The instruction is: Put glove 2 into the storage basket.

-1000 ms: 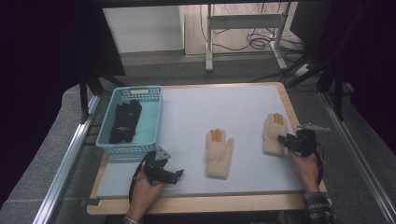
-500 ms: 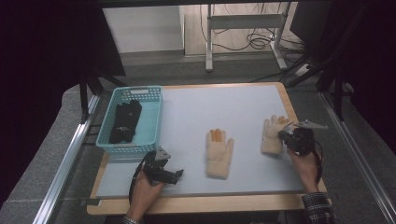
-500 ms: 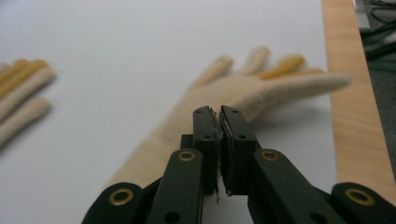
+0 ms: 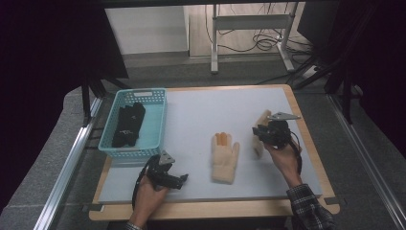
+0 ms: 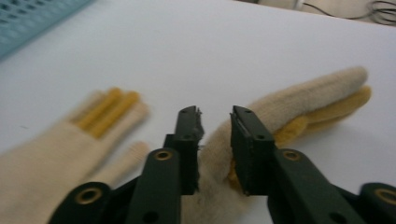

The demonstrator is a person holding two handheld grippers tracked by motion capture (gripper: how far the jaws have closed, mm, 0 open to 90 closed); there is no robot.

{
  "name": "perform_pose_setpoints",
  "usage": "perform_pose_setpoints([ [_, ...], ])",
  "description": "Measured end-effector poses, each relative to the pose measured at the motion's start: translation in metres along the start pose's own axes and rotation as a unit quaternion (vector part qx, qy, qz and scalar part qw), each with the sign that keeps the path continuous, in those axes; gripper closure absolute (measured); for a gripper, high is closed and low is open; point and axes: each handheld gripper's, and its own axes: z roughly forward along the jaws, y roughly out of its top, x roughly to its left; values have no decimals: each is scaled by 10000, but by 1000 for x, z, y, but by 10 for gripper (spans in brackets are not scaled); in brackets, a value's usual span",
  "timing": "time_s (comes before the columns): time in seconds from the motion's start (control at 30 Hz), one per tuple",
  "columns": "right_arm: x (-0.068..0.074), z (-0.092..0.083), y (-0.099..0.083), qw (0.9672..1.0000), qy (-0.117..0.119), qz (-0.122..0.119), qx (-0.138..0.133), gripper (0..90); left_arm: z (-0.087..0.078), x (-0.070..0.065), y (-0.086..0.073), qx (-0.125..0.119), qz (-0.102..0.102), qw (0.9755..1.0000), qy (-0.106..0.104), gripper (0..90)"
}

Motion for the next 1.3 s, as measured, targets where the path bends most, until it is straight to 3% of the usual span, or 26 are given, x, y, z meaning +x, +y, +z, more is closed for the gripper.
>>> perform_pose_setpoints([
  [0.17, 10, 5, 11, 9998, 64, -187, -67, 634, 0, 0, 0, -7, -5, 10000, 3, 3],
  [0.27, 7, 9, 12, 9997, -36, -234, 6, 611, 0, 0, 0, 0, 2, 10000, 0, 3],
  [0.43, -8, 21, -1, 9995, -71, -234, 221, 521, 0, 0, 0, -5, -8, 10000, 2, 3],
  [0.47, -10, 29, -7, 9991, -26, -324, 272, 470, 0, 0, 0, -4, -7, 10000, 2, 3],
  [0.63, -9, 46, -14, 9973, 10, -667, 315, 409, 0, 0, 0, -22, -24, 10000, 0, 3],
  [0.8, -9, 68, -23, 9950, 87, -880, 473, 401, 0, 0, 0, -24, -26, 10000, 1, 3],
  [0.87, -8, 72, -27, 9946, 59, -918, 474, 466, 0, 0, 0, -10, -6, 10000, 8, 3],
  [1.0, -8, 69, -26, 9970, -53, -605, 482, 584, 0, 0, 0, 5, 7, 10000, 0, 3],
  [1.3, -1, 33, -11, 9983, 40, -519, 253, 596, 0, 0, 0, 18, 30, 10000, 8, 3],
])
